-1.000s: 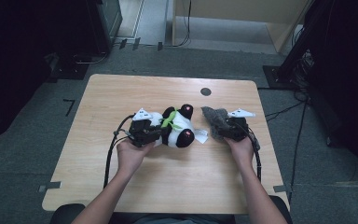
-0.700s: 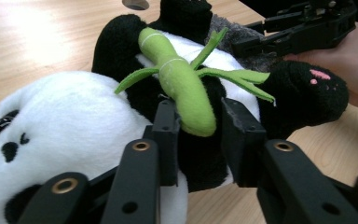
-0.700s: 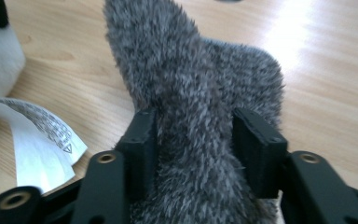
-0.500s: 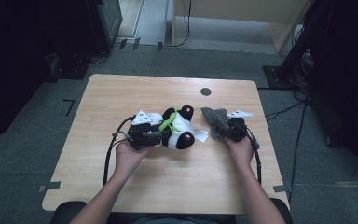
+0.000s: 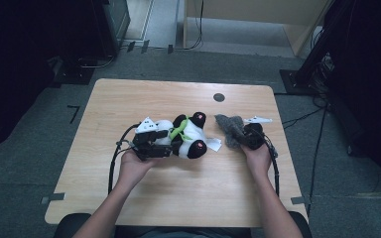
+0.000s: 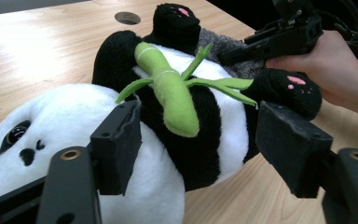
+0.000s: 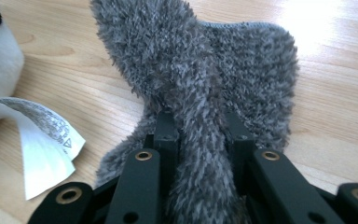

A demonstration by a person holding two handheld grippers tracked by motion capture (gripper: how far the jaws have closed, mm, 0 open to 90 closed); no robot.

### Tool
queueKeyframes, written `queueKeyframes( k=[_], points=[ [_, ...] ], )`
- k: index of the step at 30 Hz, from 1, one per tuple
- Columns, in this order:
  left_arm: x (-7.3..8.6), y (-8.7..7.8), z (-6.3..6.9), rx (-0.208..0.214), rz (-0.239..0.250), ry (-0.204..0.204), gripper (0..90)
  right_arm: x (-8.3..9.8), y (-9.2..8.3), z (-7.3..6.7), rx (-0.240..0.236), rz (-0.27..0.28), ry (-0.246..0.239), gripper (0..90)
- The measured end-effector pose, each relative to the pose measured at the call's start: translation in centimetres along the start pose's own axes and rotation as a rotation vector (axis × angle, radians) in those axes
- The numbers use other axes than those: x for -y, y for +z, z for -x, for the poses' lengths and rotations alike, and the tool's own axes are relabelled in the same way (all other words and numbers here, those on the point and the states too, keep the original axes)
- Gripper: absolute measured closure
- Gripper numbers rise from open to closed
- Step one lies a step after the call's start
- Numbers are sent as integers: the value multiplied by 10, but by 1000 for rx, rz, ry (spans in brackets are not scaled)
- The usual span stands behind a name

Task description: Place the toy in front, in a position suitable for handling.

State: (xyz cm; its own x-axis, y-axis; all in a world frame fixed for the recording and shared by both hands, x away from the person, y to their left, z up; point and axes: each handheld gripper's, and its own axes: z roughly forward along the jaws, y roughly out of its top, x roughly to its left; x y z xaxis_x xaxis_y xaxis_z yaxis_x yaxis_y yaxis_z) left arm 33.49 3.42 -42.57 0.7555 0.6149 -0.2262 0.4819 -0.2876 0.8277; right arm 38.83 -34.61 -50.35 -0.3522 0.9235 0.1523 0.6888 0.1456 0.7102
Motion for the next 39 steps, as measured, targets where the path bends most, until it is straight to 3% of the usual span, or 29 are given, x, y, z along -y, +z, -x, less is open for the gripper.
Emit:
queueKeyframes(
  k=[4,8,13,15,22,26,34,37,39],
  points=[
    [1,-6,-4,-2,0,25,291,-6,-9,-3,-9,19,-15,743],
    [3,-13,-10,-6,2,23,289,-11,-19,-4,-53,50,22,743],
    [5,-22,-20,-32,7,25,276,-22,-32,-10,-88,87,22,746],
    [5,-26,-24,-18,4,10,277,-24,-36,-12,-105,88,40,747],
    [9,-32,-31,-12,-17,20,275,-31,-46,-20,-123,87,35,748],
    [16,-32,-33,-10,-27,30,207,-32,-50,-24,-143,96,12,738],
    [36,-41,-41,-52,-16,-9,200,-36,-56,-37,-168,94,-39,741],
    [39,-42,-41,-57,-1,-1,200,-38,-59,-41,-180,86,-48,741],
    [45,-41,-40,-61,-20,3,200,-41,-62,-45,-187,87,-57,742]
  ],
)
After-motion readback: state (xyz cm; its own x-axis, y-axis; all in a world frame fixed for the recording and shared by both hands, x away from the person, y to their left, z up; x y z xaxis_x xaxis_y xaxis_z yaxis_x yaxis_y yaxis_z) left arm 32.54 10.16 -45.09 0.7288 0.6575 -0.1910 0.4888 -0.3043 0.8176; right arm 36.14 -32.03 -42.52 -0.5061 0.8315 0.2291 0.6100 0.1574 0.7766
